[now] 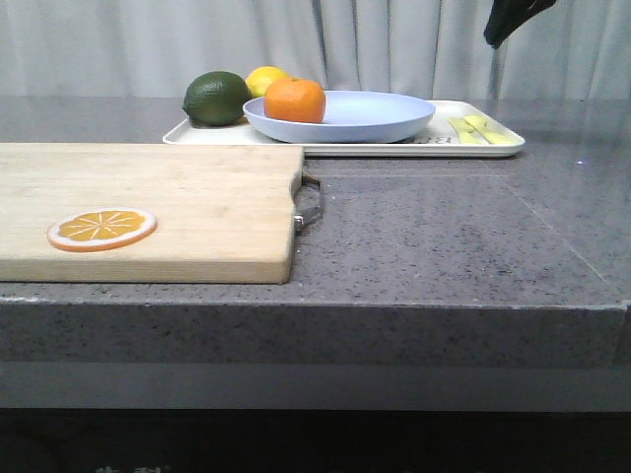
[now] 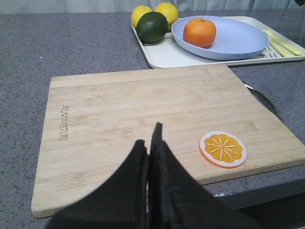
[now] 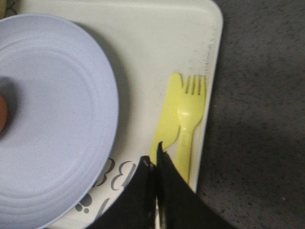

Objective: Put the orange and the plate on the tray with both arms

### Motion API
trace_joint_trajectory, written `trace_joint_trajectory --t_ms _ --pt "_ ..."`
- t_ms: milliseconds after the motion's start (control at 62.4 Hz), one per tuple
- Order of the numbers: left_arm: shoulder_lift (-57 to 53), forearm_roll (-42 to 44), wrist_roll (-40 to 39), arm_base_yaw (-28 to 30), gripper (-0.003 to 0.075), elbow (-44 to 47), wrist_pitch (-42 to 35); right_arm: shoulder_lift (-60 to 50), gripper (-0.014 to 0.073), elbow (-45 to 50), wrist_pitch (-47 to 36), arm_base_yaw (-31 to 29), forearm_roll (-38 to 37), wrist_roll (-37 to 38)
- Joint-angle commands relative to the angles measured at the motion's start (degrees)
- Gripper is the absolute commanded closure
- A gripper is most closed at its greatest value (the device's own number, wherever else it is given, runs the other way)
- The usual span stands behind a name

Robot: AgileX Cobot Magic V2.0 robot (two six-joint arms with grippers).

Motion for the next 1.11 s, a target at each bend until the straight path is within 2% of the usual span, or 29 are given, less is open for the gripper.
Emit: trace_joint_trajectory --t_ms 0,96,192,497,577,689,882,1090 --pt "0.4 -0.4 -0.5 0.1 0.0738 -1.6 -4.7 -6.8 0.0654 -0.6 4.7 -0.3 -1.1 0.7" --pt "0.4 -0.4 -0.5 0.1 0.0738 -1.6 -4.7 -10.8 0.0654 3.6 4.8 0.2 -1.1 0.6" --pt "0.4 -0.4 -0.5 0.1 0.0738 -1.6 -4.7 -16.6 0.0654 11.7 4.8 0.6 -1.5 -0.9" --pt "0.4 -0.4 -0.5 0.1 0.0738 -1.6 -4.7 -37.3 0.0654 47.9 4.5 0.6 -8.5 -3.3" --pt "0.4 -0.4 -0.5 0.1 0.0738 -1.6 -4.7 -42.1 0.0654 56.1 2.1 0.6 -9.7 -3.4" --pt "0.4 -0.4 -0.5 0.1 0.0738 -1.6 -4.7 -48.9 0.0654 67.7 -5.7 0.6 -9.8 -3.4" --pt "0.4 -0.4 -0.5 0.1 0.0738 -1.6 -4.7 -62.8 0.0654 90.8 -24.1 0.6 -9.8 -4.7" --pt "0.4 -0.4 -0.5 0.1 0.0738 -1.6 -4.7 -76.6 0.0654 109.8 -41.9 0.6 -10.0 -6.0"
